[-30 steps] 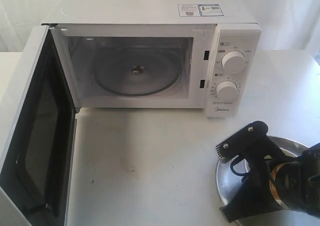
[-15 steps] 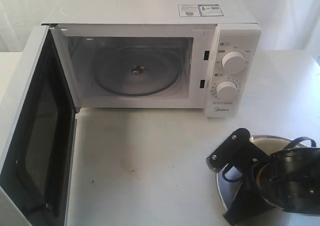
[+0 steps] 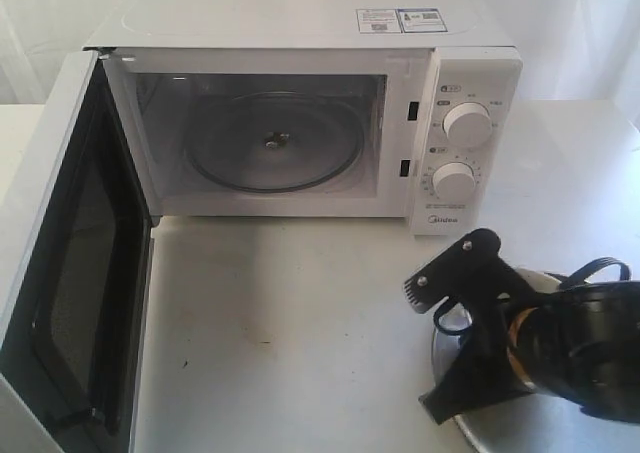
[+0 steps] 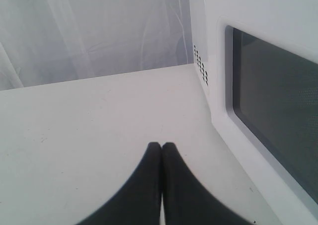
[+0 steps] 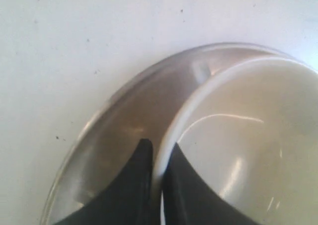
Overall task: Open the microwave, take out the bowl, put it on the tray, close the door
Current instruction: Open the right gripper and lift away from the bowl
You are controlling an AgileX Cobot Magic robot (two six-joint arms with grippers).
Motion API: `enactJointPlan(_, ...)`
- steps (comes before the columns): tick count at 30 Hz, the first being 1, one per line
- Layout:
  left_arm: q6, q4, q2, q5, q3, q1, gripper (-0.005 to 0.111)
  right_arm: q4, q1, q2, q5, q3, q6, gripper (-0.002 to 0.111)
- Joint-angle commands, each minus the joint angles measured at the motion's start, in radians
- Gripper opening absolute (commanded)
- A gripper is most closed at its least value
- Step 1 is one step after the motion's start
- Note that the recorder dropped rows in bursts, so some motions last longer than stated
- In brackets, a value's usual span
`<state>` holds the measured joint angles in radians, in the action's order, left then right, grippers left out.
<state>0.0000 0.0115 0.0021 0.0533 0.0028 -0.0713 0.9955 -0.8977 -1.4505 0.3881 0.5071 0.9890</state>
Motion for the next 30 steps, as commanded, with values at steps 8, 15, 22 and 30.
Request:
enactJointPlan(8, 0.0, -0.005, -0.002, -0.001, -0.003, 0.002, 0.0, -0.159, 0.0, 0.232, 0.171, -0.031, -0.025, 0.015)
enactJointPlan(15, 0.0, -0.005, -0.002, -0.001, -0.003, 0.002, 0.0, -0.166, 0.0, 0.232, 0.163, -0.031, -0.025, 0.028)
enactJointPlan(22, 0.0, -0.005, -0.002, -0.001, -0.003, 0.002, 0.0, -0.061, 0.0, 0.232, -0.179, -0.031, -0.023, 0.053)
enactJointPlan(30, 0.0, -0.005, -0.002, -0.001, -0.003, 0.002, 0.0, -0.005, 0.0, 0.232, -1.11, 0.037, -0.168, 0.006)
